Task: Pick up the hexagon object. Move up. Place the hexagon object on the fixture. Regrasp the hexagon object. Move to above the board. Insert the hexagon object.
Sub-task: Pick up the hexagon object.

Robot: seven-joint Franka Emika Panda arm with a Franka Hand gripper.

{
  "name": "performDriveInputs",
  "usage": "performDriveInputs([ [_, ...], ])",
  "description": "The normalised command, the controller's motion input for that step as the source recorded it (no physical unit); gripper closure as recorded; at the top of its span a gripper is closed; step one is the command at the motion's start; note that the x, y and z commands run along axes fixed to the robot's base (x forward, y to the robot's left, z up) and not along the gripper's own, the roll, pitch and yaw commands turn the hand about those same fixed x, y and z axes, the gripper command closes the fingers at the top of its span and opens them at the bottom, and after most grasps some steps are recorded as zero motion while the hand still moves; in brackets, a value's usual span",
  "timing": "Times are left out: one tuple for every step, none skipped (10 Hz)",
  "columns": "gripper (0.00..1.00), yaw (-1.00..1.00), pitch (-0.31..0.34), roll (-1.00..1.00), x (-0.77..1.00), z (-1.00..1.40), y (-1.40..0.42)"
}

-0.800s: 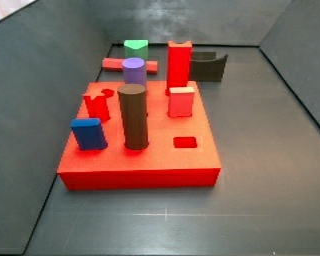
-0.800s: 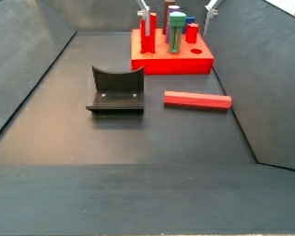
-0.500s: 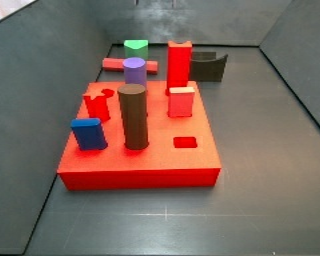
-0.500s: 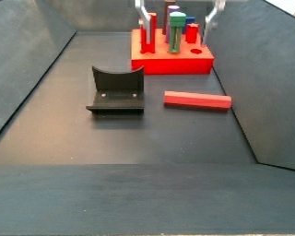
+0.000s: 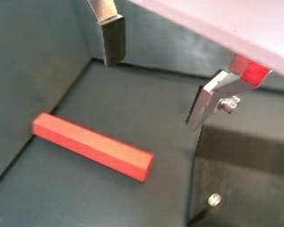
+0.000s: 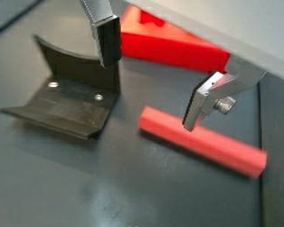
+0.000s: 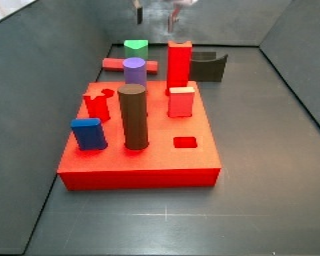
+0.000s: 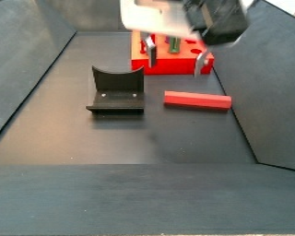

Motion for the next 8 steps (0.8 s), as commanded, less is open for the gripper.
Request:
performDriveInputs([
  [0.00,-0.92,-0.296,-0.16,-0.08,-0.38,-0.09],
  [0.00,-0.91,-0.304,-0.16,-0.09,-0.35,-0.09],
  [0.00,-0.92,-0.300,-0.16,-0.09,-0.35,-0.10],
  [0.00,-0.92,-0.297,-0.16,-0.08,-0.35,-0.09],
  [0.00,-0.91,-0.299,-0.17,-0.07,-0.34,-0.09],
  [0.00,-0.80,-0.244,-0.28,-0.17,-0.35,-0.08],
  [0.00,-0.80,-0.236,-0.29,-0.17,-0.33,-0.08],
  [0.00,-0.80,-0.234,-0.29,-0.17,-0.31,-0.08],
])
